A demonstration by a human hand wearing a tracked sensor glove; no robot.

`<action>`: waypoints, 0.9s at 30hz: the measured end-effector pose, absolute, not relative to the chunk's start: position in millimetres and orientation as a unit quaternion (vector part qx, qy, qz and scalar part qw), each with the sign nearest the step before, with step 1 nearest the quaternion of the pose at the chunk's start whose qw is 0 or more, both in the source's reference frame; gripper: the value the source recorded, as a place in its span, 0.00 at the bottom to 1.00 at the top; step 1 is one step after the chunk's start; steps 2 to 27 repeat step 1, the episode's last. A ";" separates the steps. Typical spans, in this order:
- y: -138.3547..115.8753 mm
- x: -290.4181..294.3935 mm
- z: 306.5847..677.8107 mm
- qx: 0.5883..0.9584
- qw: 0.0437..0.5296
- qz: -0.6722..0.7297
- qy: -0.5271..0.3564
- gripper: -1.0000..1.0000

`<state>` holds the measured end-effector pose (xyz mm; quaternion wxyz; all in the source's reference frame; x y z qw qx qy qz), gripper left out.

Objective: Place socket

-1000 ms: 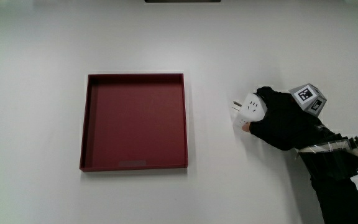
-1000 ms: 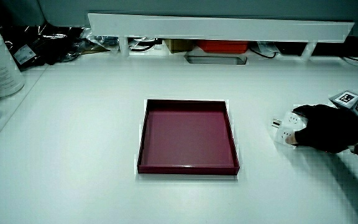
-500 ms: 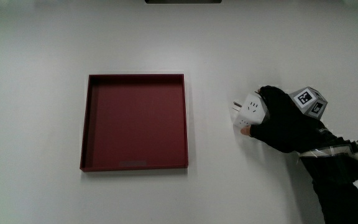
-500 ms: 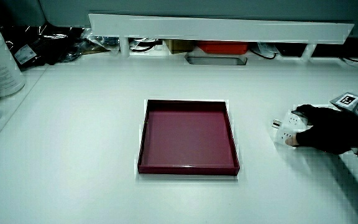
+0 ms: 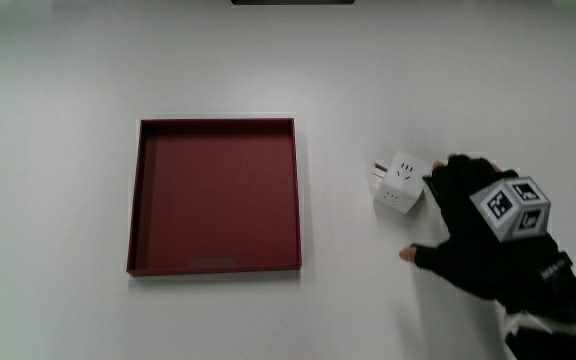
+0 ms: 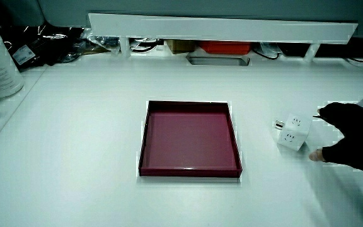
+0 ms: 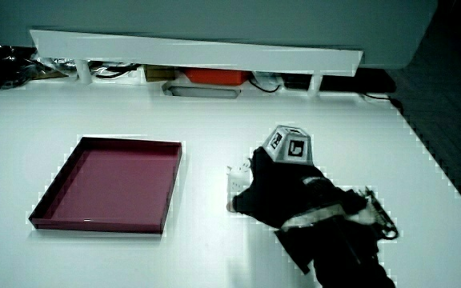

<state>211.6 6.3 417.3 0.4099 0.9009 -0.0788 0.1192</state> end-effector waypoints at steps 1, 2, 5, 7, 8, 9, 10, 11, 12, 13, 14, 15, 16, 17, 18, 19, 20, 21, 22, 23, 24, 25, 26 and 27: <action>11.1 209.0 410.4 0.900 0.411 0.115 -0.085 0.00; 11.1 209.0 410.4 0.900 0.411 0.115 -0.085 0.00; 11.1 209.0 410.4 0.900 0.411 0.115 -0.085 0.00; 11.1 209.0 410.4 0.900 0.411 0.115 -0.085 0.00; 11.1 209.0 410.4 0.900 0.411 0.115 -0.085 0.00; 11.1 209.0 410.4 0.900 0.411 0.115 -0.085 0.00; 11.1 209.0 410.4 0.900 0.411 0.115 -0.085 0.00; 11.1 209.0 410.4 0.900 0.411 0.115 -0.085 0.00; 11.1 209.0 410.4 0.900 0.411 0.115 -0.085 0.00; 11.1 209.0 410.4 0.900 0.411 0.115 -0.085 0.00; 11.1 209.0 410.4 0.900 0.411 0.115 -0.085 0.00; 11.1 209.0 410.4 0.900 0.411 0.115 -0.085 0.00; 11.1 209.0 410.4 0.900 0.411 0.115 -0.085 0.00; 11.1 209.0 410.4 0.900 0.411 0.115 -0.085 0.00; 11.1 209.0 410.4 0.900 0.411 0.115 -0.085 0.00; 11.1 209.0 410.4 0.900 0.411 0.115 -0.085 0.00; 11.1 209.0 410.4 0.900 0.411 0.115 -0.085 0.00; 11.1 209.0 410.4 0.900 0.411 0.115 -0.085 0.00; 11.1 209.0 410.4 0.900 0.411 0.115 -0.085 0.00; 11.1 209.0 410.4 0.900 0.411 0.115 -0.085 0.00; 11.1 209.0 410.4 0.900 0.411 0.115 -0.085 0.00; 11.1 209.0 410.4 0.900 0.411 0.115 -0.085 0.00; 11.1 209.0 410.4 0.900 0.411 0.115 -0.085 0.00; 11.1 209.0 410.4 0.900 0.411 0.115 -0.085 0.00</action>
